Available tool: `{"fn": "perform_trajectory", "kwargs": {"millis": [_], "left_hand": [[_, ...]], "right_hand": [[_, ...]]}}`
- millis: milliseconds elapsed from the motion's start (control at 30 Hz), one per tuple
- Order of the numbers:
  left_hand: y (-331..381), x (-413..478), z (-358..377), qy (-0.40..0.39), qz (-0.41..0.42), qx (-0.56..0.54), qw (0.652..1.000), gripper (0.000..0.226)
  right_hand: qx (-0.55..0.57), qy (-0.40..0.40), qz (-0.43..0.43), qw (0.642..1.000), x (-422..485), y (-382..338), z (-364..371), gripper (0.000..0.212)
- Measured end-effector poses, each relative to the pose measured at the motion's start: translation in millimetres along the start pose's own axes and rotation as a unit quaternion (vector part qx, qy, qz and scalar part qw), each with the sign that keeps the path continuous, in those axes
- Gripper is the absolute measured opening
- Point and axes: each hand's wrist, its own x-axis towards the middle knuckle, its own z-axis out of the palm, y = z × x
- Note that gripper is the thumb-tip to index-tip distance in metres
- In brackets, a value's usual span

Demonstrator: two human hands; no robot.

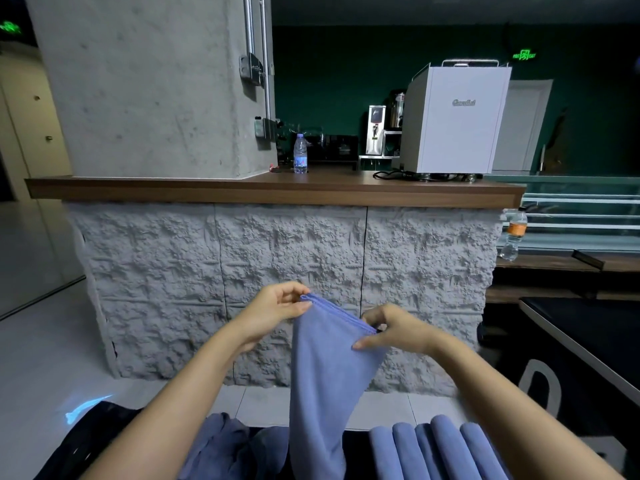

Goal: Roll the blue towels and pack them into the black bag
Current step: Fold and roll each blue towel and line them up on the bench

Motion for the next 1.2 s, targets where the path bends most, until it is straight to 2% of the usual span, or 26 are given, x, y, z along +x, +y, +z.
{"fn": "perform_trajectory", "kwargs": {"millis": [100, 167, 233, 267, 300, 367, 433, 567, 633, 767, 833, 967, 1067, 1200], "left_hand": [[-2, 4, -18, 0.056, -0.030, 0.029, 0.998, 0.012], [9, 7, -17, 0.106, 0.002, 0.037, 0.994, 0.014], [15, 9, -11, 0.175, 0.057, 0.002, 0.983, 0.017], [13, 10, -7, 0.190, 0.069, -0.002, 0.979, 0.018], [6, 10, -2, 0.182, 0.064, 0.014, 0.981, 0.020], [-20, 8, 9, 0.134, 0.008, 0.077, 0.988, 0.022], [-41, 2, 16, 0.127, -0.030, 0.093, 0.987, 0.019], [-36, -7, 14, 0.115, -0.022, 0.051, 0.992, 0.012], [-32, -14, 15, 0.100, -0.020, 0.035, 0.994, 0.012], [-34, -25, 14, 0.098, -0.021, 0.051, 0.994, 0.007], [-43, -28, 11, 0.083, -0.042, 0.055, 0.994, 0.004], [-83, -31, 10, 0.051, -0.135, 0.104, 0.984, 0.004], [-116, -25, 11, 0.081, -0.155, 0.154, 0.973, 0.005], [-120, -1, 4, 0.164, -0.091, 0.175, 0.967, 0.011]], "right_hand": [[0.010, 0.057, -0.002, 0.998, -4, -12, -21, 0.024], [-0.017, 0.090, -0.032, 0.995, -5, -28, -35, 0.013], [-0.008, 0.190, -0.073, 0.979, -3, -38, -38, 0.007], [-0.006, 0.247, -0.085, 0.965, -2, -35, -35, 0.006], [-0.036, 0.269, -0.080, 0.959, 0, -28, -29, 0.006], [-0.126, 0.195, 0.007, 0.973, 1, -2, -9, 0.014], [-0.087, 0.175, 0.061, 0.979, -6, 20, 5, 0.022], [0.100, 0.230, 0.041, 0.967, -21, 21, 2, 0.024], [0.147, 0.228, 0.044, 0.962, -30, 13, 0, 0.020], [0.175, 0.175, 0.031, 0.968, -44, 6, 2, 0.012], [0.184, 0.145, 0.053, 0.971, -45, 13, 6, 0.008], [0.085, 0.065, 0.109, 0.988, -31, 39, 33, 0.006], [0.097, 0.095, 0.166, 0.977, -11, 61, 61, 0.020], [0.098, 0.192, 0.126, 0.968, 18, 67, 69, 0.023]]}}
